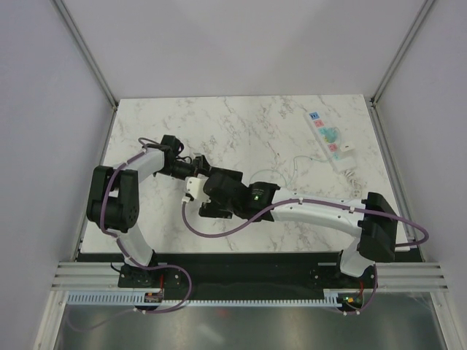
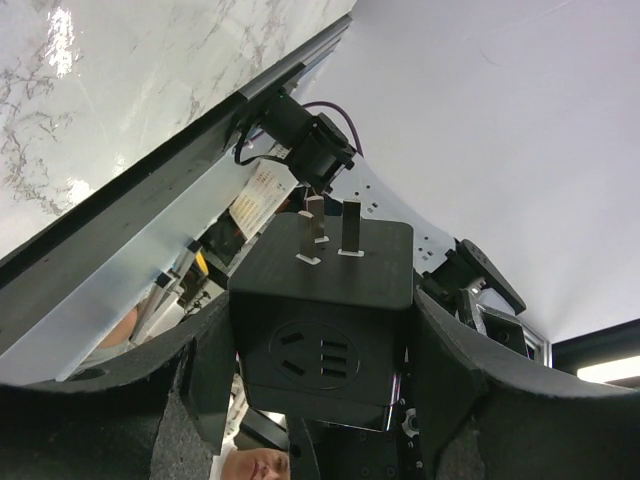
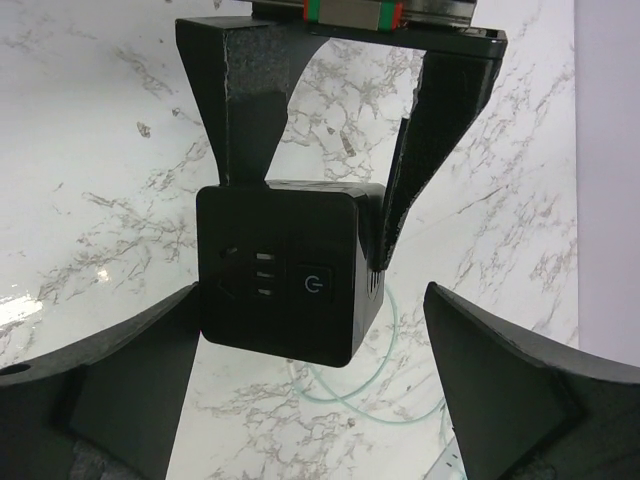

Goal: Insert the plug

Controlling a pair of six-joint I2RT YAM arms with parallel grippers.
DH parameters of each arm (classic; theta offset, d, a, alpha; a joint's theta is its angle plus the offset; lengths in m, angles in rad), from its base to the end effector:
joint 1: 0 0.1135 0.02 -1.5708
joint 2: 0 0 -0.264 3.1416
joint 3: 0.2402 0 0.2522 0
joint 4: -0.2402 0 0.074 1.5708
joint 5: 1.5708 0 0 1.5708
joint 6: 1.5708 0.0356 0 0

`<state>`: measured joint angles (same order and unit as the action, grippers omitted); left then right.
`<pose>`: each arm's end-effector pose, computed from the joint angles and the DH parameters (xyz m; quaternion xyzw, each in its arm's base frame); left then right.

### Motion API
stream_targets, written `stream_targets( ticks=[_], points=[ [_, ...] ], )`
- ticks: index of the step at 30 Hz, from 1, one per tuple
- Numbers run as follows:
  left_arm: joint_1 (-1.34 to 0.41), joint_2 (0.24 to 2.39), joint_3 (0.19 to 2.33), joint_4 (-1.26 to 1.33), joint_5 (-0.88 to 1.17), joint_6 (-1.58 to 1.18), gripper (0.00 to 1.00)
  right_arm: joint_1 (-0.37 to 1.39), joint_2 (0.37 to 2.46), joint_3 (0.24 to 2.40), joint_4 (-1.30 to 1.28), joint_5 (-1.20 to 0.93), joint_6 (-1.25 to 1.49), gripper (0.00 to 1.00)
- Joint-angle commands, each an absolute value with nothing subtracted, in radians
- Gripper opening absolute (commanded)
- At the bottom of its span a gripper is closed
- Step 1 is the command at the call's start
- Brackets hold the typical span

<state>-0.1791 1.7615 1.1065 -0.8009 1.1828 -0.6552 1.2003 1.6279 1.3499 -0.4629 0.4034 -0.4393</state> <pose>0.3000 -0.0878 0.1842 0.1643 -0.8130 0.5282 0.1819 0.1455 0.3360 0.2955 -0.6003 0.6708 -0.0235 0.4348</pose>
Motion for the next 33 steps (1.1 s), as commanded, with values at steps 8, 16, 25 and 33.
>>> stream_targets(
  ticks=[8,16,25,33],
  points=[
    [-0.184,1.747,1.086,-0.792,1.167,-0.721,0.02,1.192,1.632,1.459,-0.564,0.451,-0.433,0.98],
    [-0.184,1.727,1.098,-0.79,1.137,-0.761,0.02,1.226,1.655,1.443,-0.601,0.502,-0.453,0.98],
    [-0.184,1.712,1.091,-0.779,1.141,-0.787,0.02,1.249,1.715,1.453,-0.598,0.563,-0.462,0.98],
    [-0.184,1.698,1.077,-0.765,1.147,-0.804,0.02,1.249,1.744,1.454,-0.563,0.583,-0.459,0.96]
  ],
)
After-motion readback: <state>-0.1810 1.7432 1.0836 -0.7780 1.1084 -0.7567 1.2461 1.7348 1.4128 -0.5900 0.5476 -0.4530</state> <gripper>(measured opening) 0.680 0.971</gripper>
